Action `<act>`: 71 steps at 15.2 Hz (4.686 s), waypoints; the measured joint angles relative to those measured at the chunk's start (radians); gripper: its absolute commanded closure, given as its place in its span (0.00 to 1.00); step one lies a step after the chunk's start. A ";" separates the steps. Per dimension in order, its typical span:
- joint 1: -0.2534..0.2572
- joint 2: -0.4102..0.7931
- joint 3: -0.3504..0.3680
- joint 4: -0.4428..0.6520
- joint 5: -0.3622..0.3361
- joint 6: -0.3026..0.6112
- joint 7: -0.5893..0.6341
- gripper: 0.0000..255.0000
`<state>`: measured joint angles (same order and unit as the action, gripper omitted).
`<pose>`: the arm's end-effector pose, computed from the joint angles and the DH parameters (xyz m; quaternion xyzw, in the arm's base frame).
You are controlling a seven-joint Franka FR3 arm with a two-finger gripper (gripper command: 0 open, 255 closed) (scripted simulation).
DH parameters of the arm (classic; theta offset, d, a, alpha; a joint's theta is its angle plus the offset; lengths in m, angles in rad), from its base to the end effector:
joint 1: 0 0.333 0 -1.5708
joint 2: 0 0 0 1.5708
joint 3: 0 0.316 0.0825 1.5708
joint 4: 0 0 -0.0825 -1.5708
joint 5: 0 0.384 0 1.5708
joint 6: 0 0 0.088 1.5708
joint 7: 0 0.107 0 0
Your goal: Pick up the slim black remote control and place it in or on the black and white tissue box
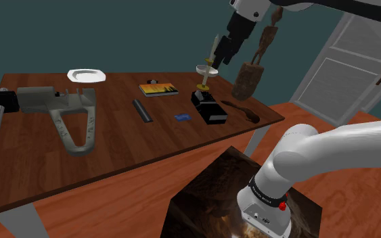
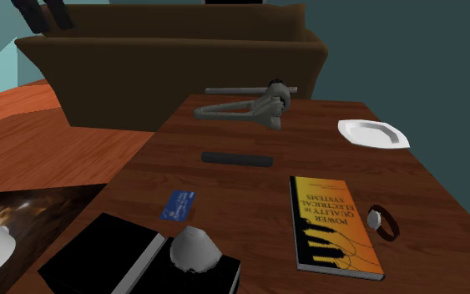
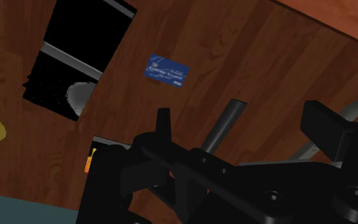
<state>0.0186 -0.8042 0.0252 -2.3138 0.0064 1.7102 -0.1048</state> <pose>0.3150 0.0174 0.6300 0.9924 0.0708 0.0998 0.0093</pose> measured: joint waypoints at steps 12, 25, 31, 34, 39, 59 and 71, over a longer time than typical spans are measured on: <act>-0.025 0.304 0.099 0.004 0.056 0.238 0.212 0.00; -0.044 0.797 0.174 0.209 0.045 0.452 0.480 0.00; -0.031 1.038 0.171 0.360 0.024 0.510 0.591 0.00; -0.026 1.083 0.169 0.380 0.021 0.529 0.610 0.00; -0.020 1.129 0.166 0.368 0.013 0.587 0.617 0.00; -0.020 1.125 0.167 0.365 0.013 0.587 0.617 1.00; -0.027 1.052 0.171 0.429 0.026 0.450 0.615 1.00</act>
<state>-0.0079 0.2474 0.1963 -1.8853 0.0328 2.1605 0.5099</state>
